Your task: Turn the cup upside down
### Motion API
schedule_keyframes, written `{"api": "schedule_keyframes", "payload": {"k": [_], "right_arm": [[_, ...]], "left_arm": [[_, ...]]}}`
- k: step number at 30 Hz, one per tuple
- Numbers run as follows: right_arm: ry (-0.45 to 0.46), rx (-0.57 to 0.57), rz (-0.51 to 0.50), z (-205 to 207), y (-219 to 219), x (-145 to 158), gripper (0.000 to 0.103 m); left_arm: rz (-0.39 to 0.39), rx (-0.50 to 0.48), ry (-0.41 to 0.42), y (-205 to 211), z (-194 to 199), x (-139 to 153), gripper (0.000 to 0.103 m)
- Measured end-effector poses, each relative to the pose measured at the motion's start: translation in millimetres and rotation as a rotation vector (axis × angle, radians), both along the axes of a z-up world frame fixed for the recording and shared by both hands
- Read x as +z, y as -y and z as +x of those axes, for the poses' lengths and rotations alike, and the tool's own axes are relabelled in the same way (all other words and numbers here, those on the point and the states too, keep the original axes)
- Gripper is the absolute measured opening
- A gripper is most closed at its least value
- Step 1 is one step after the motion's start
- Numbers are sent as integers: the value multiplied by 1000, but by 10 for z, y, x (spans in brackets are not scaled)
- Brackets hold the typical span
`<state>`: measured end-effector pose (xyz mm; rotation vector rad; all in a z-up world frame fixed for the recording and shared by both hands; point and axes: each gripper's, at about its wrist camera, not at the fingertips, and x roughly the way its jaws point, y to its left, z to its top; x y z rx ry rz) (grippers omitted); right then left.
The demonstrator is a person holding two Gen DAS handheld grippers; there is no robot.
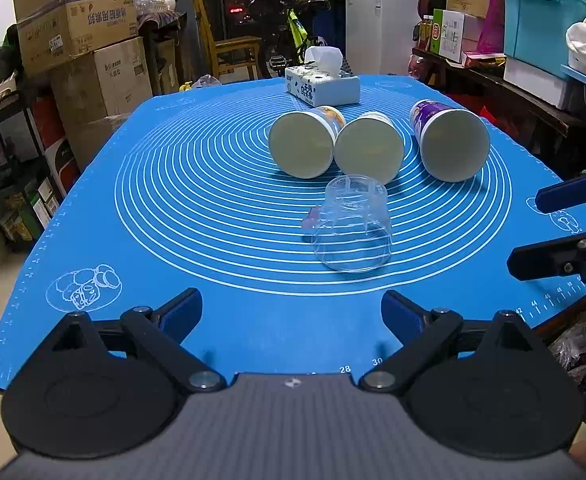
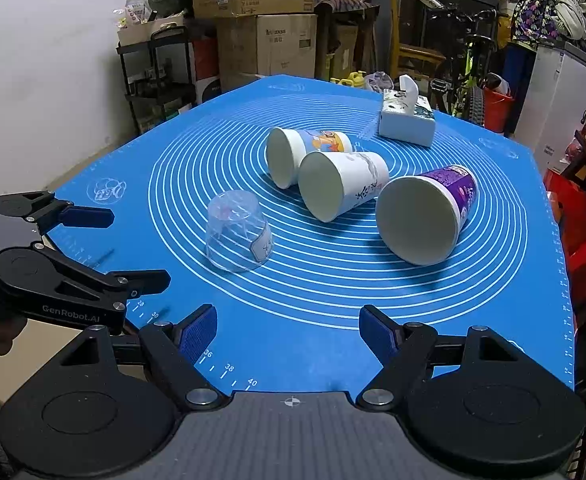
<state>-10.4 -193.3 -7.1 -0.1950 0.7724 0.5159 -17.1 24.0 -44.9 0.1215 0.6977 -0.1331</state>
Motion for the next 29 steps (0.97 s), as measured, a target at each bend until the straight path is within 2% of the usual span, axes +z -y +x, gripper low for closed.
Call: {"api": "schedule_keyframes", "payload": {"k": [29], "right_arm": [[1,-2,1,5,-4,8,82]], "left_arm": [[-7,-10,-10,4,14,-30,96]]}}
